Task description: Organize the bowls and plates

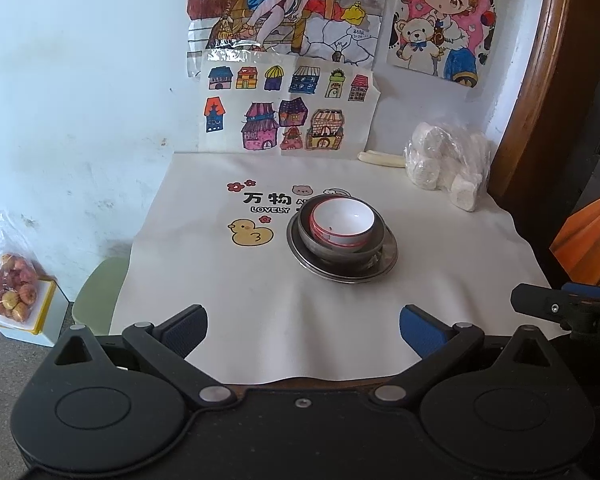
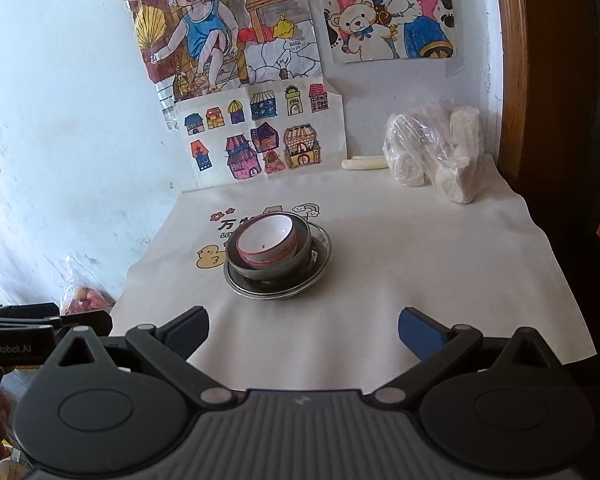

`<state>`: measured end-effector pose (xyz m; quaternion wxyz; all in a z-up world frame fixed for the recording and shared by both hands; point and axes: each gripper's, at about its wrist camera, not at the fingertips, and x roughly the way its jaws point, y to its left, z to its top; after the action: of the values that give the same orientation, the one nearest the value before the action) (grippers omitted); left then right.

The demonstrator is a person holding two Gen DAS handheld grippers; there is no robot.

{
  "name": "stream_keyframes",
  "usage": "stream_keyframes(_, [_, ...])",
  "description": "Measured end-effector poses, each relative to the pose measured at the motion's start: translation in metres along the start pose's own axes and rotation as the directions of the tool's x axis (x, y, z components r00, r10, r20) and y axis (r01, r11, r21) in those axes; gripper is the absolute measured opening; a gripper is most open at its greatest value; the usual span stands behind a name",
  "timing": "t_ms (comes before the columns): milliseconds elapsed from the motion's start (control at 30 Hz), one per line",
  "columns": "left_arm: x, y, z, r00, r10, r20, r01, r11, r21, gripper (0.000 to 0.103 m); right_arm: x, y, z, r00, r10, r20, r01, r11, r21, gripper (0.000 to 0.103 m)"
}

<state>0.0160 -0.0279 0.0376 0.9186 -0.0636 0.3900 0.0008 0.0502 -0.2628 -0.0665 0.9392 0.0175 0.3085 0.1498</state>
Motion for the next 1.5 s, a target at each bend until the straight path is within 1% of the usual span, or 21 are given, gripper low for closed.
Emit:
stream_keyframes(1133, [0.004, 0.001, 0.0029, 1.0, 0.011, -0.012, -0.011, 1.0, -0.019, 0.102, 0.0049, 0.0022, 0.0036, 1.0, 0.006, -0.009, -0.006, 1.0, -0.002, 0.103])
stream_keyframes(1267, [0.002, -0.0014, 0.0038, 1.0, -0.016, -0.003, 0.016, 1.0, -0.016, 0.102, 0.0053, 0.0015, 0.0041, 1.0, 0.004, -0.011, -0.004, 1.0, -0.001, 0.103])
stream_keyframes(1433, [0.0023, -0.0063, 0.0035, 1.0, -0.026, -0.006, 0.026, 1.0, -0.003, 0.102, 0.0062, -0.0011, 0.0053, 1.0, 0.0, -0.009, 0.0, 1.0, 0.004, 0.103])
stream_keyframes(1500, [0.003, -0.0064, 0.0038, 1.0, -0.014, -0.007, 0.014, 1.0, -0.004, 0.102, 0.0059, -0.0012, 0.0054, 1.0, 0.001, -0.01, -0.001, 1.0, 0.003, 0.103])
